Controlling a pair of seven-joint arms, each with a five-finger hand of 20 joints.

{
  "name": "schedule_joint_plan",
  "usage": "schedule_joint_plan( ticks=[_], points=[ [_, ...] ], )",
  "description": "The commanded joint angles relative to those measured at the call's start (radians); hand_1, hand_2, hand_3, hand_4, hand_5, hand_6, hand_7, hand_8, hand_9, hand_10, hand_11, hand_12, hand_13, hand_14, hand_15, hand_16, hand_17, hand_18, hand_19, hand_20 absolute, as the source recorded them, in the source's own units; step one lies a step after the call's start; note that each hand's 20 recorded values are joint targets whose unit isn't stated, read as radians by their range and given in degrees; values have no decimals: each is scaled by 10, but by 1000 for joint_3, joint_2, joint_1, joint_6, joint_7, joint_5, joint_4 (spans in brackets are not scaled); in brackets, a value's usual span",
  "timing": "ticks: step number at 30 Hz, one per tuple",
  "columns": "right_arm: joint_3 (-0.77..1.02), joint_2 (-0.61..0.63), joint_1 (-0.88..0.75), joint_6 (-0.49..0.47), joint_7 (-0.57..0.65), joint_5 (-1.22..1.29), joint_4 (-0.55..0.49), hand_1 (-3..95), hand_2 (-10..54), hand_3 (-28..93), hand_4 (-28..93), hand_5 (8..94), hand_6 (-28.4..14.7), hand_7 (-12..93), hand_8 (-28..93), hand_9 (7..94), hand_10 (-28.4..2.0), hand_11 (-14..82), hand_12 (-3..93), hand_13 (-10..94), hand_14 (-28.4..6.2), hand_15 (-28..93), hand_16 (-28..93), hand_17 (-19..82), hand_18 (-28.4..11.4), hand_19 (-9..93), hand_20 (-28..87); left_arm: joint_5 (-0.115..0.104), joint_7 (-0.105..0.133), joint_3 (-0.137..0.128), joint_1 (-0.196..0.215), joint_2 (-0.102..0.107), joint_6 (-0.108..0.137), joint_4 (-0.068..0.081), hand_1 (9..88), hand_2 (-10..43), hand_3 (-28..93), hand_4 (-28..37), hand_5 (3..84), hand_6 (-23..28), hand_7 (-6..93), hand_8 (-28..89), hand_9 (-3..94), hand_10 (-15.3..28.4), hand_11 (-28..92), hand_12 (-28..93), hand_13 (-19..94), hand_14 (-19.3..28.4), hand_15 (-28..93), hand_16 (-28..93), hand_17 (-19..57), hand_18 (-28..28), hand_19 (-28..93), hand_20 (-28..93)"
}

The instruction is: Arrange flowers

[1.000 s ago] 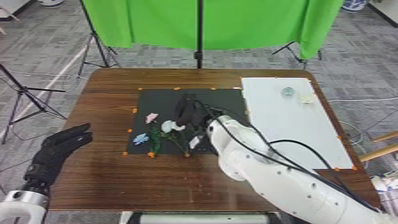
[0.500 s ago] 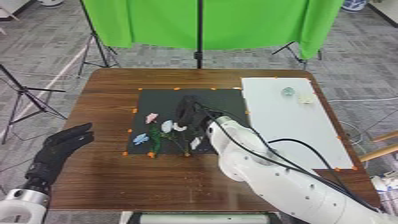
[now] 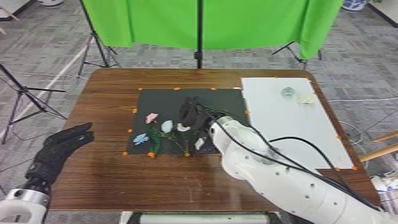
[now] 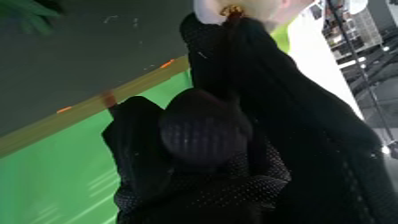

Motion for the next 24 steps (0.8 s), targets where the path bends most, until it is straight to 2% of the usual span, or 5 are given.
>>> schedule_joint_plan(
  ticks=[1, 6, 9, 12, 24],
  points=[
    [15, 9, 0, -49, -1, 2, -8, 591, -95, 572, -159, 669, -9, 276, 80, 706, -124, 145, 317, 830, -32, 666, 335, 554, -162, 932, 593, 6, -9, 0, 8, -11, -8, 4, 335, -38, 660, -117, 454, 56, 100, -56, 429, 136, 168, 114, 353, 178, 137, 17, 94, 136, 114, 212],
    [29, 8, 1, -101, 0, 8, -15, 555, -95, 613, -173, 658, -1, 250, 65, 676, -138, 182, 230, 828, -31, 665, 330, 553, -162, 932, 589, 5, -8, -2, 10, -11, -7, 3, 335, -39, 660, -117, 455, 56, 100, -56, 429, 136, 168, 114, 353, 178, 136, 17, 93, 137, 114, 211],
    [59, 5, -6, -165, 9, 24, -25, 521, -95, 649, -177, 649, 6, 219, 33, 667, -144, 163, 215, 830, -30, 651, 326, 551, -163, 932, 583, 5, -8, 0, 7, -11, -8, 4, 335, -39, 661, -117, 454, 56, 101, -55, 429, 136, 168, 113, 353, 178, 136, 17, 92, 137, 114, 210],
    [93, -1, -21, -211, 16, 37, -36, 483, -95, 681, -183, 623, 17, 202, -96, 650, -152, 134, 202, 831, -31, 629, 326, 546, -166, 932, 568, 5, -8, 0, 10, -10, -8, 3, 335, -39, 661, -117, 454, 56, 101, -56, 428, 136, 167, 113, 353, 177, 136, 18, 88, 138, 112, 208],
    [175, 8, -44, -210, 16, 68, -85, 436, -95, 663, -174, 549, 10, 148, -96, 620, -169, 86, 175, 834, -39, 606, 319, 542, -172, 932, 544, 5, -8, -1, 9, -11, -10, 3, 335, -38, 659, -117, 454, 55, 102, -56, 428, 136, 166, 114, 352, 179, 141, 20, 79, 140, 103, 201]
  ],
)
